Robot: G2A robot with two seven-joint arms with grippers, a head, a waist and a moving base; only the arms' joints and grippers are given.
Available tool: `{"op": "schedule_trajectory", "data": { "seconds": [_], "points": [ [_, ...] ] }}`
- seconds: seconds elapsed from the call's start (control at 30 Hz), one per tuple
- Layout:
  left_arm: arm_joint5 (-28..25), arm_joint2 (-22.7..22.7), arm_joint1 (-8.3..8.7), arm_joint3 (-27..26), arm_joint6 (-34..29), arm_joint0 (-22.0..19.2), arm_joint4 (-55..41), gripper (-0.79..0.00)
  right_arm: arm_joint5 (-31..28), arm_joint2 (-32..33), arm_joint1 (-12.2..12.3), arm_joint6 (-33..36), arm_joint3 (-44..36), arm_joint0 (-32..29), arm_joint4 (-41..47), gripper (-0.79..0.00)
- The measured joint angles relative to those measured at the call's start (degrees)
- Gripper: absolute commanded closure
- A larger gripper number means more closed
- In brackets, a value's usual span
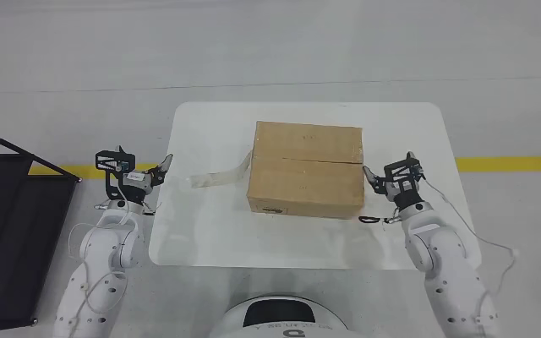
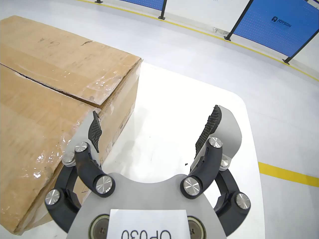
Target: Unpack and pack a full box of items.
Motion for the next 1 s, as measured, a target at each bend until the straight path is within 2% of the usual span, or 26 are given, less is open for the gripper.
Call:
{"op": "schedule_trajectory", "data": {
  "seconds": [0.17, 0.37, 0.53, 0.73, 0.83, 1.0],
  "points": [
    [0.0, 0.0, 0.0, 0.0, 0.0, 0.0, 0.0, -0.785, -1.65, 1.05, -0.02, -1.79, 0.37, -0.8, 2.19, -0.785],
    [0.0, 0.0, 0.0, 0.0, 0.0, 0.0, 0.0, -0.785, 1.47, 2.11, -0.17, -1.61, 1.53, -0.85, 1.63, -0.785],
    [0.0, 0.0, 0.0, 0.0, 0.0, 0.0, 0.0, -0.785, 0.38, 0.94, -0.27, -0.75, 2.81, 0.35, 1.1, -0.785],
    [0.0, 0.0, 0.0, 0.0, 0.0, 0.0, 0.0, -0.785, -3.51, 0.53, -0.32, -2.71, 2.97, 0.79, 3.56, -0.785],
    [0.0, 0.0, 0.0, 0.0, 0.0, 0.0, 0.0, -0.785, -6.64, 1.41, -0.32, -4.46, 3.01, 0.56, 7.8, -0.785],
    [0.0, 0.0, 0.0, 0.0, 0.0, 0.0, 0.0, -0.785, -17.72, 4.18, 0.0, -7.44, 3.62, -0.56, 18.19, -0.785]
  ]
}}
